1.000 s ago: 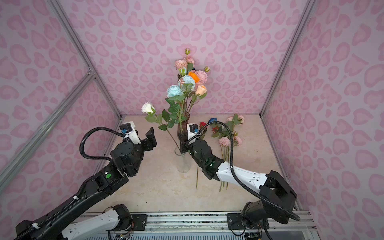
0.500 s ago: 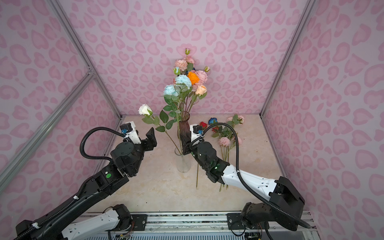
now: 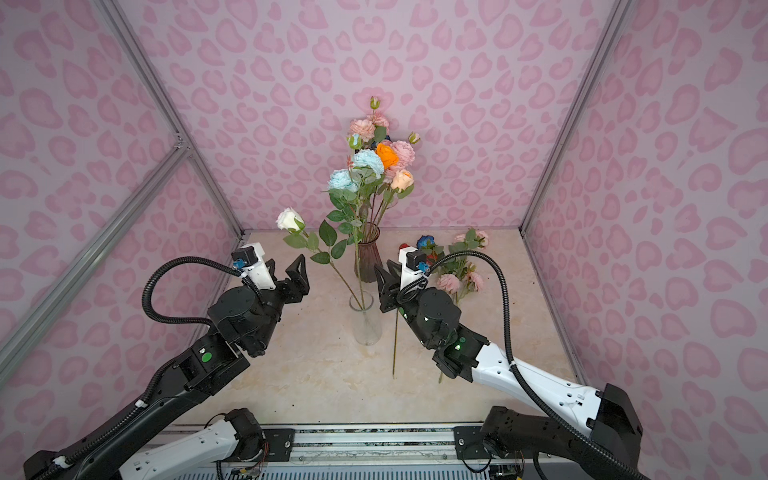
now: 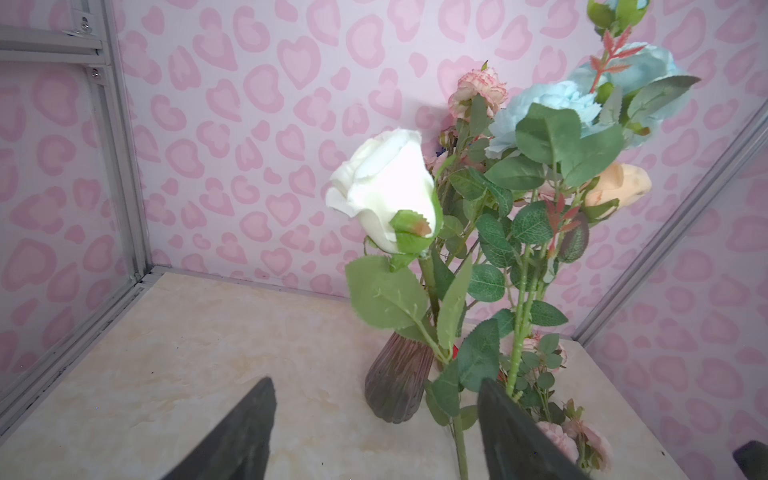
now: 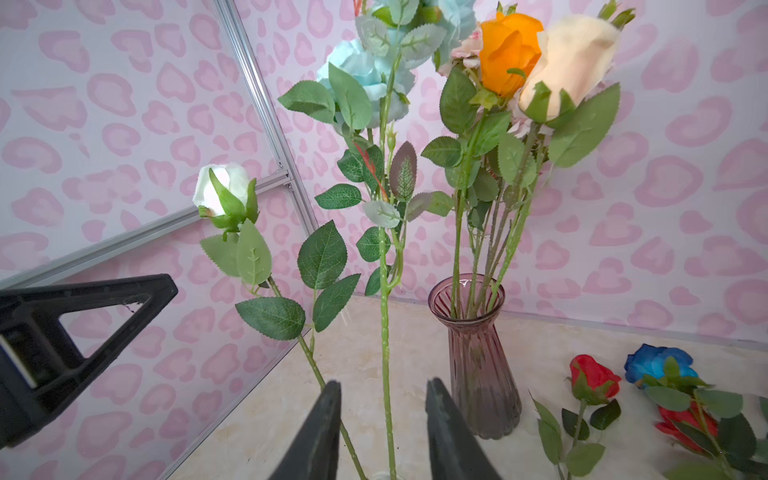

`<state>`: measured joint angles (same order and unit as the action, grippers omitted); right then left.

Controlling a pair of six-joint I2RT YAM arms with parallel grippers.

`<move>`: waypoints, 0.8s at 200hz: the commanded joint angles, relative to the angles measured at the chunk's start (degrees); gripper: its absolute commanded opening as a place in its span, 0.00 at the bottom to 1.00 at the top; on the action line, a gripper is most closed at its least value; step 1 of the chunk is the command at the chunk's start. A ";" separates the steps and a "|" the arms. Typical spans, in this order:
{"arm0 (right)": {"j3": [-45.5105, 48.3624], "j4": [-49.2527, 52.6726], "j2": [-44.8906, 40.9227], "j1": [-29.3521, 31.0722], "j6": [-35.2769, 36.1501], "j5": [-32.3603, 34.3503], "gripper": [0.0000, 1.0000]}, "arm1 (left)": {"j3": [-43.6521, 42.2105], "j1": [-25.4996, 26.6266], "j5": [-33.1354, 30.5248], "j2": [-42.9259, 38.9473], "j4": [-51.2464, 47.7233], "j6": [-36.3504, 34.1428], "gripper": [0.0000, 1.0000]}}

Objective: Arrange the flowers into the vase
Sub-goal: 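Open the right gripper and withdraw it from the pink vase, then reach the right gripper to the pile and grasp the red rose stem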

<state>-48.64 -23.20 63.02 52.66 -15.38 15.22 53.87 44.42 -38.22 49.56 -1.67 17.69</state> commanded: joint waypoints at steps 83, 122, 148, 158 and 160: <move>-3.09 27.02 -5.02 -15.21 -5.42 -0.79 0.37 | 0.47 -0.04 0.82 -8.77 2.94 -1.46 0.77; -8.21 40.51 5.97 -29.66 -9.30 -8.40 0.34 | 2.46 -0.04 0.47 -12.24 -2.31 1.62 0.77; -12.21 45.26 15.62 -31.93 -8.75 -9.29 0.34 | -1.12 -0.02 3.97 -16.64 -9.35 8.98 0.77; -13.88 46.64 19.22 -32.74 -8.62 -10.19 0.33 | -3.99 -0.04 5.29 -18.70 -12.09 13.15 0.77; -14.21 46.95 19.72 -33.01 -8.60 -10.38 0.33 | -4.59 0.00 5.62 -19.12 -12.78 14.03 0.77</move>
<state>-60.10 16.19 76.82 21.28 -23.16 8.25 53.36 44.42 -36.29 33.39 -5.76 22.09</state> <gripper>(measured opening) 0.343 0.766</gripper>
